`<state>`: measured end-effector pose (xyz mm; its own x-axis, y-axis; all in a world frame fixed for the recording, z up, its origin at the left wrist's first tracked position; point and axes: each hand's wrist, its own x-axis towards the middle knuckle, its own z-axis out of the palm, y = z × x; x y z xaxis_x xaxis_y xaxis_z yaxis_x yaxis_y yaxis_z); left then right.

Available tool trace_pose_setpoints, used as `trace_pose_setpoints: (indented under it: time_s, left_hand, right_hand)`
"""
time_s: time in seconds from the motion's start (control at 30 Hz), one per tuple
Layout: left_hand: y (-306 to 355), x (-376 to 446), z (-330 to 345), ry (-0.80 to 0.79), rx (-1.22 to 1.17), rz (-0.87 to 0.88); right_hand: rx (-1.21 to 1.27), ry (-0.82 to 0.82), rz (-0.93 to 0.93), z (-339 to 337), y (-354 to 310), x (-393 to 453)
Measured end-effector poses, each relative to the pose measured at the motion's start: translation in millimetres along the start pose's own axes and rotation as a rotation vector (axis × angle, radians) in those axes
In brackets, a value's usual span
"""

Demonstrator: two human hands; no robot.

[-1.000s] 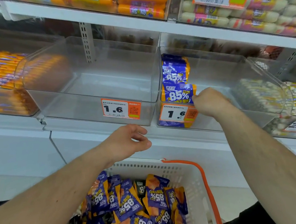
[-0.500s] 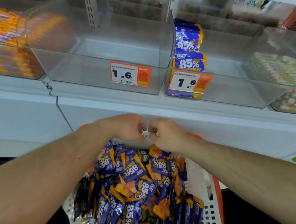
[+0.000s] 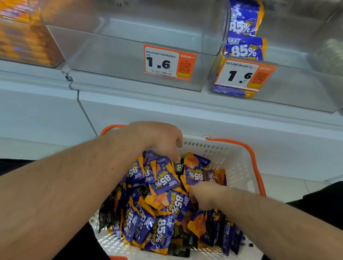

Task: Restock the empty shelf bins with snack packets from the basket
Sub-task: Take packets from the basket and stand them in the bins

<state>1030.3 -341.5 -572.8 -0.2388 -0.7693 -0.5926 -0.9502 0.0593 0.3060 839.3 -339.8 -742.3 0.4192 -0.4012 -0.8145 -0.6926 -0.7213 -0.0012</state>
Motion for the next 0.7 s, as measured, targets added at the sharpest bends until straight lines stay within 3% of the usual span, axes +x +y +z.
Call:
trace_pose_setpoints:
  time_s: [0.23,0.33,0.43,0.57,0.7]
  left_hand:
    - [0,1,-4,0.016,-0.018,0.005]
    - [-1,0,-6,0.009,-0.044,0.009]
    - [-2,-4,-9,0.009,-0.063,0.008]
    - [-8,-7,-16,0.029,-0.115,-0.009]
    - [-14,-15,-29,0.094,-0.283,-0.026]
  right_hand:
    - [-0.225,0.06,-0.038,-6,-4,-3]
    - [-0.18,0.126,-0.041,-38,0,-15]
    - [-0.042,0.174,-0.076,-81,7,-40]
    - [0.224,0.353,-0.059,-134,29,-81]
    - [0.898,0.493,-0.122,-149,51,-108]
